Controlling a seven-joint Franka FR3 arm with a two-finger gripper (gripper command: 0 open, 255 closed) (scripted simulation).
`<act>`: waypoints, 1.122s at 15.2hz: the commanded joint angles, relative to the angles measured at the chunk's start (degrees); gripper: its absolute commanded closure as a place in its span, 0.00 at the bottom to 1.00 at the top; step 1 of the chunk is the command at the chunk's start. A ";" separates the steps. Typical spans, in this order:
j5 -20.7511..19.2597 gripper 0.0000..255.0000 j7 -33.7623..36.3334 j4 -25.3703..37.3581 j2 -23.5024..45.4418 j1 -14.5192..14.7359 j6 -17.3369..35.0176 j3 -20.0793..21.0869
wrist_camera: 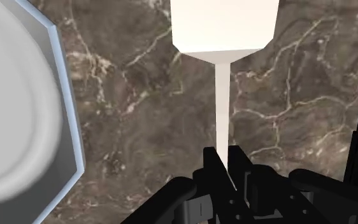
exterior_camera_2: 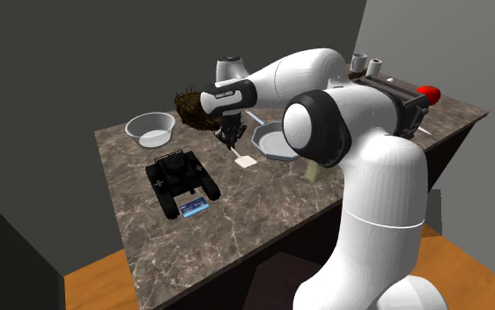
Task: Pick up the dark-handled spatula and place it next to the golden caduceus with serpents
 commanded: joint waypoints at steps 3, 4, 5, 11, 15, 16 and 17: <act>0.54 1.00 -0.34 1.70 -0.95 -0.08 -2.58 0.27; 0.68 1.00 -0.43 2.15 -1.18 -0.10 -3.25 0.33; 0.80 1.00 -0.51 2.62 -1.41 -0.12 -3.92 0.39; 1.45 1.00 -0.94 5.74 -2.51 -0.12 -8.05 0.70; 1.75 1.00 -1.16 8.17 -3.00 -0.05 -10.90 0.85; 1.81 1.00 -1.20 8.82 -3.09 -0.01 -11.63 0.89; 1.86 1.00 -1.25 9.49 -3.16 0.02 -12.37 0.92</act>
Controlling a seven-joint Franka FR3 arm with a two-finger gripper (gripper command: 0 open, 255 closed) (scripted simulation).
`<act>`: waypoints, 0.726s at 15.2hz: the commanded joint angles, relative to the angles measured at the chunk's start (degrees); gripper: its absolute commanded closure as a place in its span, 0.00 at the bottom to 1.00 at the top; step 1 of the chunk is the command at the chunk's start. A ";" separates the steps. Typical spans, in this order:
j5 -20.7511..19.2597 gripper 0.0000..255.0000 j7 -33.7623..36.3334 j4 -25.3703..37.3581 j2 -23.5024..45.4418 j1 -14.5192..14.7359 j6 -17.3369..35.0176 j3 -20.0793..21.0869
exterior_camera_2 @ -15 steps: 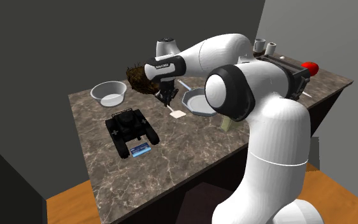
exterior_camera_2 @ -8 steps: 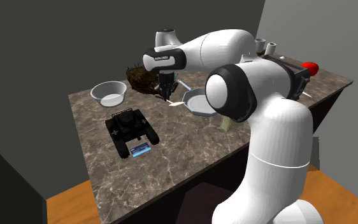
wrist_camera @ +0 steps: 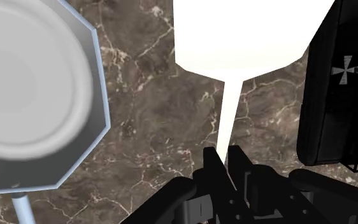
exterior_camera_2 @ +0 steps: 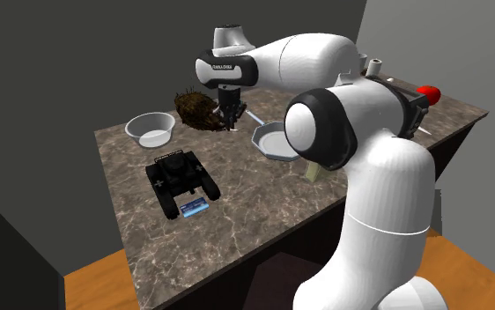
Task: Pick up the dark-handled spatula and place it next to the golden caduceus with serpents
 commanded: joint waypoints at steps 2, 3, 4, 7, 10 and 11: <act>0.17 1.00 -0.12 1.94 -0.26 0.10 -2.20 0.10; 0.20 1.00 -0.16 2.67 -0.29 0.15 -2.95 0.13; 0.22 1.00 -0.17 2.97 -0.32 0.17 -3.27 0.14; 1.16 1.00 -4.00 1.74 -1.32 -2.73 -2.85 -0.79; 1.93 1.00 -7.79 1.22 -1.82 -5.44 -2.70 -1.81; 2.14 1.00 -9.04 1.20 -1.87 -6.31 -2.70 -2.17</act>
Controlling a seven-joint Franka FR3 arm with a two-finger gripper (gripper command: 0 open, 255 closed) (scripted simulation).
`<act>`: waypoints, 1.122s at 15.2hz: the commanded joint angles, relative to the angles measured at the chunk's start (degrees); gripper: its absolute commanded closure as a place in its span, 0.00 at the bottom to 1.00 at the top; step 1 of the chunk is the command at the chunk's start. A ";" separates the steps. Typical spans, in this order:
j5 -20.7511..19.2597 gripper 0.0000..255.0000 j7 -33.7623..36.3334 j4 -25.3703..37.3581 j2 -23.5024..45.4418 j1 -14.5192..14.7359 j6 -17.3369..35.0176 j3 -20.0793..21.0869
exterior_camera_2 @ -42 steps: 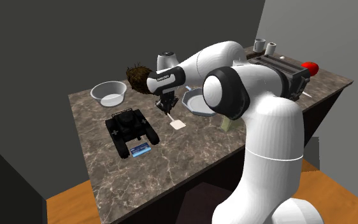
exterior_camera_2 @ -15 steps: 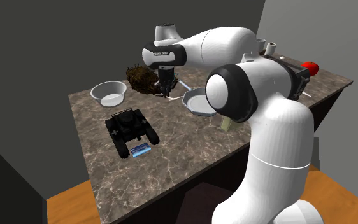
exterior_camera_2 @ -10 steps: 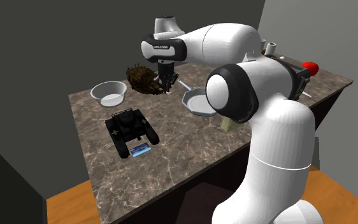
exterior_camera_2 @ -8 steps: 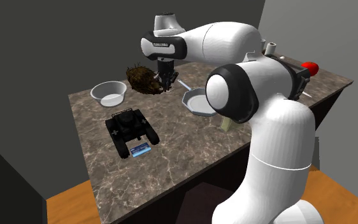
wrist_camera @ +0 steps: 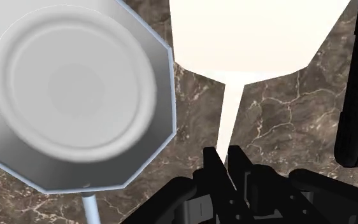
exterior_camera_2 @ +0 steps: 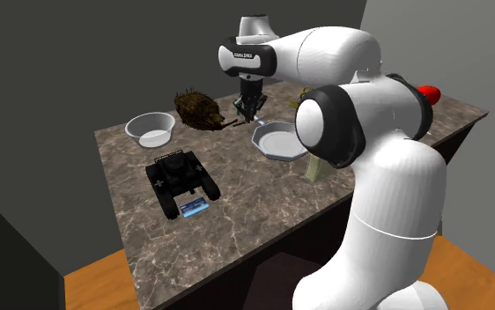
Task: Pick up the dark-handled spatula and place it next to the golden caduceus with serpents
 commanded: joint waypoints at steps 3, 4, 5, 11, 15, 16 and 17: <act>0.73 1.00 -5.17 0.73 0.26 -3.44 -0.38 -1.50; 0.87 1.00 -6.38 1.04 0.43 -4.24 -0.50 -1.86; 0.99 1.00 -7.57 1.43 0.67 -5.01 -0.65 -2.23; 1.35 1.00 -14.50 5.55 3.31 -9.36 -2.16 -4.40; 1.30 1.00 -18.85 10.21 6.31 -11.95 -3.90 -5.75; 1.26 1.00 -19.90 11.67 7.24 -12.56 -4.44 -6.08; 1.21 1.00 -20.95 13.25 8.24 -13.13 -5.04 -6.41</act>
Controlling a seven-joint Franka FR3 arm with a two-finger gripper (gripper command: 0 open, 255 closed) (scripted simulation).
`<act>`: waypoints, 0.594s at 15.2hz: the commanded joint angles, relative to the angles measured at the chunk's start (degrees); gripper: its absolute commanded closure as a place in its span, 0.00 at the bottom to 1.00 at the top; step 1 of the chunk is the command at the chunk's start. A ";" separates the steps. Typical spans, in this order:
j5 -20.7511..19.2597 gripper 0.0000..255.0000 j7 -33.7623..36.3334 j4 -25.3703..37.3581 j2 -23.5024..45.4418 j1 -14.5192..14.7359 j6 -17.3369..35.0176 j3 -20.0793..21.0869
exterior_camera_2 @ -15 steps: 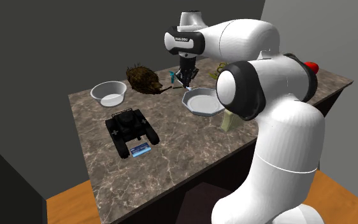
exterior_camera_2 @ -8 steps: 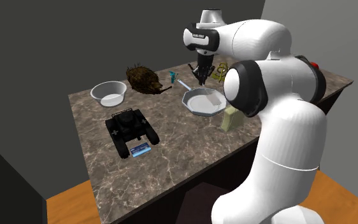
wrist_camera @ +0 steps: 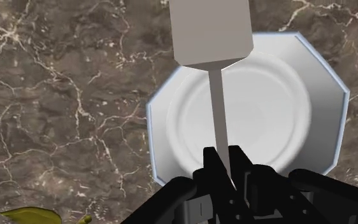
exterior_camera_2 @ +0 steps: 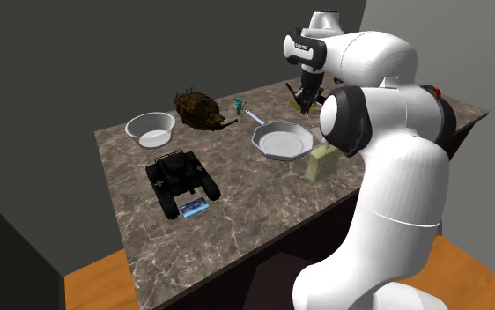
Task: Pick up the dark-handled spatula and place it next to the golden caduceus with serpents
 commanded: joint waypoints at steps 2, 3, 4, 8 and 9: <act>-0.26 1.00 -3.13 5.70 3.52 -1.58 -2.26 -0.96; -0.34 1.00 -4.15 7.75 4.80 -2.09 -3.06 -1.27; -0.44 1.00 -5.15 10.02 6.19 -2.56 -3.95 -1.57; -1.01 1.00 -9.14 22.16 13.45 -3.99 -8.88 -2.81; -1.25 1.00 -10.31 27.29 16.43 -4.17 -11.03 -3.19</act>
